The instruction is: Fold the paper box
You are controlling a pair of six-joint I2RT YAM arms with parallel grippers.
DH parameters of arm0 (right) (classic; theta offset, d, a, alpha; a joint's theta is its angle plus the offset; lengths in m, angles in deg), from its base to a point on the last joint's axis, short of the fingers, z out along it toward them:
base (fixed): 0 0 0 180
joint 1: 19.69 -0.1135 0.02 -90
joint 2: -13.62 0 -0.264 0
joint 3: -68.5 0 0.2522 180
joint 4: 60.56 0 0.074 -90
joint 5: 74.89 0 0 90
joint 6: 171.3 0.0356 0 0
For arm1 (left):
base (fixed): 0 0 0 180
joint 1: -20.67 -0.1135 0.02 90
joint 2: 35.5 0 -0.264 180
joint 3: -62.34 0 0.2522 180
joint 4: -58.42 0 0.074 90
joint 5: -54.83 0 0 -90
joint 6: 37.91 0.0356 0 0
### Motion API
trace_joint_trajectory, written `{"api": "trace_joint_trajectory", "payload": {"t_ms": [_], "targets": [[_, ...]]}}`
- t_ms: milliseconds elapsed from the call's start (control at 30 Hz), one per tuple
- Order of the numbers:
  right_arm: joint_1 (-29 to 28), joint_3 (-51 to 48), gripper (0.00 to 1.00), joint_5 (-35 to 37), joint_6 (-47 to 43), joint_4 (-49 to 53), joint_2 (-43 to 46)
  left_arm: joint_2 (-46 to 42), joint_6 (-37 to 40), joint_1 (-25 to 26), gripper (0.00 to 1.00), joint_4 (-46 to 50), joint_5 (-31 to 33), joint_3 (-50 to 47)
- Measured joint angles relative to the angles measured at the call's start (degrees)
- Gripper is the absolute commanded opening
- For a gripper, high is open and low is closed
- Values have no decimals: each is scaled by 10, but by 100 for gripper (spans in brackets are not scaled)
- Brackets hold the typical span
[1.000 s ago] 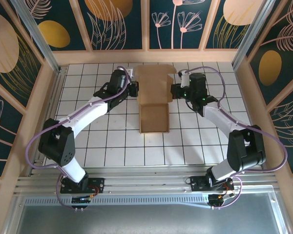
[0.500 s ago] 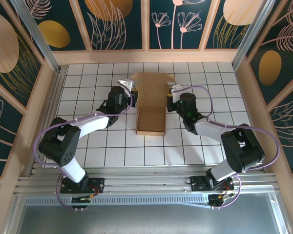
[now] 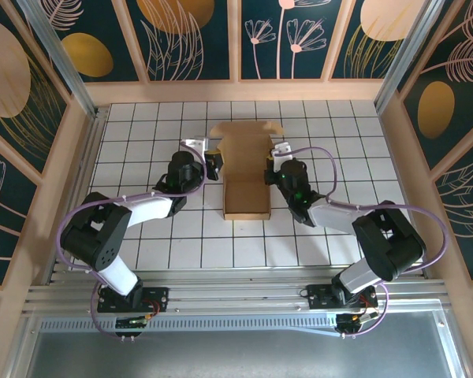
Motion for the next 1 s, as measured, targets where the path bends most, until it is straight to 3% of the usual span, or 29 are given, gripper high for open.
{"api": "trace_joint_trajectory", "payload": {"t_ms": [333, 1000], "targets": [[-43, -55, 0, 47, 65, -60, 10, -9, -44, 2, 18, -57, -61, -52], [-87, -130, 0, 46, 132, -44, 61, -45, -58, 9, 22, 43, -72, -107]]}}
